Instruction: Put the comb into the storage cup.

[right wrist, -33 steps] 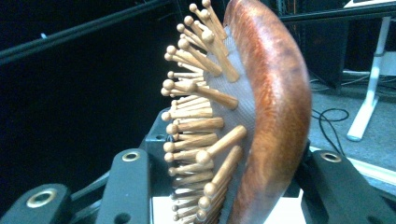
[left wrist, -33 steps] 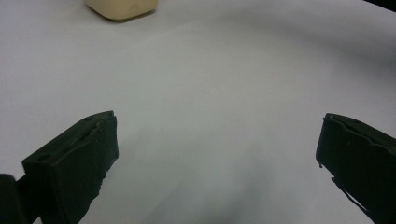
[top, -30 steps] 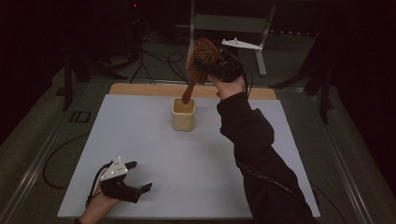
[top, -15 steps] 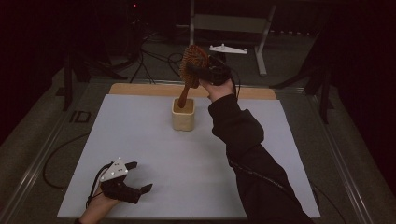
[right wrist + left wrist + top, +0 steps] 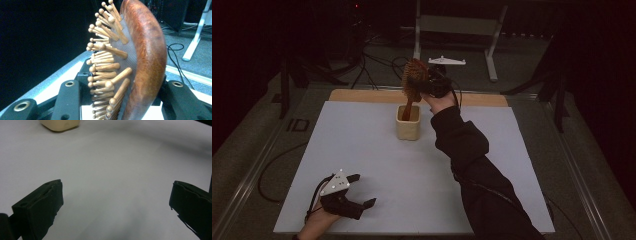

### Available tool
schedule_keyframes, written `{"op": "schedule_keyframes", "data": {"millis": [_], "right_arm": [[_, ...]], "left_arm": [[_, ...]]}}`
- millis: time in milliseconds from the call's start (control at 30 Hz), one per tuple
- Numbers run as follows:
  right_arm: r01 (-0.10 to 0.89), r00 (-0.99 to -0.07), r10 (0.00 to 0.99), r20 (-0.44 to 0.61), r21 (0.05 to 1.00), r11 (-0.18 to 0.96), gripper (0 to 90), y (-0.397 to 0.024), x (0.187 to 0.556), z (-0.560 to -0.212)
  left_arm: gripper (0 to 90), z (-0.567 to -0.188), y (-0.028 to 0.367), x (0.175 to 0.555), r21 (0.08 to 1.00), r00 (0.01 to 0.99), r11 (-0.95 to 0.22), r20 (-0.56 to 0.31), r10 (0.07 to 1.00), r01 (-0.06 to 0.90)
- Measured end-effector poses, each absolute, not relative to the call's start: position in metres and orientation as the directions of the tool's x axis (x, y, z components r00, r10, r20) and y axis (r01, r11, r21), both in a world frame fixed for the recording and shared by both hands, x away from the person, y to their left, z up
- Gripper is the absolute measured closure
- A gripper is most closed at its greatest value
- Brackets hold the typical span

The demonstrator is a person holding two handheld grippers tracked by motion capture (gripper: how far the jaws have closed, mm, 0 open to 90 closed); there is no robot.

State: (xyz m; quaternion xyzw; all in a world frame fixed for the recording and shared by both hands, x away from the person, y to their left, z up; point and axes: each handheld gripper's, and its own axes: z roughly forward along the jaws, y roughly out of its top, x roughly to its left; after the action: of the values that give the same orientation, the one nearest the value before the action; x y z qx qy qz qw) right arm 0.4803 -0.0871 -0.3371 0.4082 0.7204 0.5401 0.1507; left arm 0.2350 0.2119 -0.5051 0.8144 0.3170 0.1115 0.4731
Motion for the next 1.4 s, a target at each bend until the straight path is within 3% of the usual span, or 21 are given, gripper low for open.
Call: {"op": "schedule_keyframes", "data": {"millis": [1400], "right_arm": [[0.503,-0.619,0.739,0.266,0.857,0.113,52.0,-0.076,0.488,-0.388]], "left_arm": [[0.0,-0.507,0.213,0.235,0.84,0.775,-0.36,-0.108,0.623,0.406]]}}
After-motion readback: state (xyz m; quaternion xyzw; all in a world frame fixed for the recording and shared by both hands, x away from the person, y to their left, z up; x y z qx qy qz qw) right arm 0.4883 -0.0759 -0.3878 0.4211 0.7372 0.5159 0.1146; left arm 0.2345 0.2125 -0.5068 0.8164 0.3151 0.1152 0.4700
